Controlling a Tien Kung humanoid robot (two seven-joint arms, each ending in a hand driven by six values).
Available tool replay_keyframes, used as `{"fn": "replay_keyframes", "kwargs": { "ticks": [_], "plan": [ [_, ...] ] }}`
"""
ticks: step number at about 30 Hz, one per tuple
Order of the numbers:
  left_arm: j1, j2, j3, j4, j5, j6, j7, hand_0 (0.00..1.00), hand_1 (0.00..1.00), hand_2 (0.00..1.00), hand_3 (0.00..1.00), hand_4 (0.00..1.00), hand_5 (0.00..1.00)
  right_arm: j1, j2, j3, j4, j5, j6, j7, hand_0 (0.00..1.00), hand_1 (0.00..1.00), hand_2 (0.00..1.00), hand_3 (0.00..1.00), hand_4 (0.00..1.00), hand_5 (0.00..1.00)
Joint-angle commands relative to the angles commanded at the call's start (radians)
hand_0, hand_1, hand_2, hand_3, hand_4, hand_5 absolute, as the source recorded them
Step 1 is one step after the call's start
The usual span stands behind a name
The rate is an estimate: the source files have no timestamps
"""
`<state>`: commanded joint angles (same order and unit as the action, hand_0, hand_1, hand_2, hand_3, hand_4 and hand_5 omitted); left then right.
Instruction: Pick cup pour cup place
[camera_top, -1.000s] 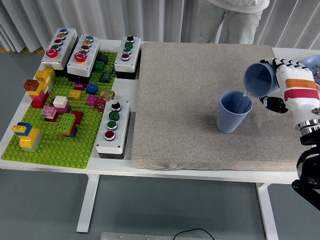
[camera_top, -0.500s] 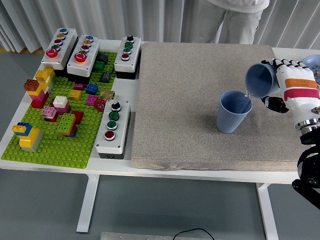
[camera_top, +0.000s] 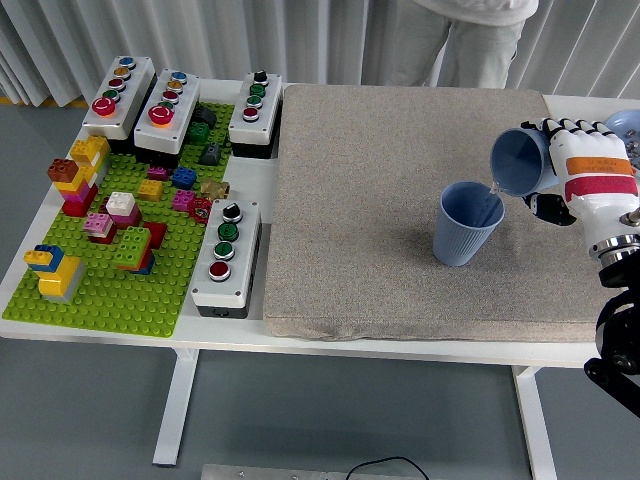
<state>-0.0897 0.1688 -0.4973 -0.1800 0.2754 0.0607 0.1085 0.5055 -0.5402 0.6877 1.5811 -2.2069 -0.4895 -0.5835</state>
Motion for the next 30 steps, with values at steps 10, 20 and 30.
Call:
{"fn": "replay_keyframes", "kwargs": {
  "ticks": [10,20,30],
  "plan": [
    [0.001,0.001,0.007,0.000,-0.006,0.000,0.000,0.710,0.728,0.795,0.646,0.511,0.939,0.010,-0.002,-0.009,0.004,-0.035,0.017,-0.051,0.760,0.680,0.582,0.628,0.693,0.070],
    [0.001,0.001,0.007,0.000,-0.008,0.000,-0.001,0.711,0.729,0.795,0.646,0.511,0.938,0.014,-0.001,-0.012,0.012,-0.034,0.027,-0.062,0.763,0.682,0.585,0.628,0.692,0.048],
    [0.000,0.001,0.004,0.000,-0.005,0.000,0.001,0.710,0.728,0.796,0.646,0.512,0.934,0.010,0.002,-0.005,0.029,-0.030,0.030,-0.062,0.766,0.684,0.593,0.632,0.694,0.015]
  ]
}}
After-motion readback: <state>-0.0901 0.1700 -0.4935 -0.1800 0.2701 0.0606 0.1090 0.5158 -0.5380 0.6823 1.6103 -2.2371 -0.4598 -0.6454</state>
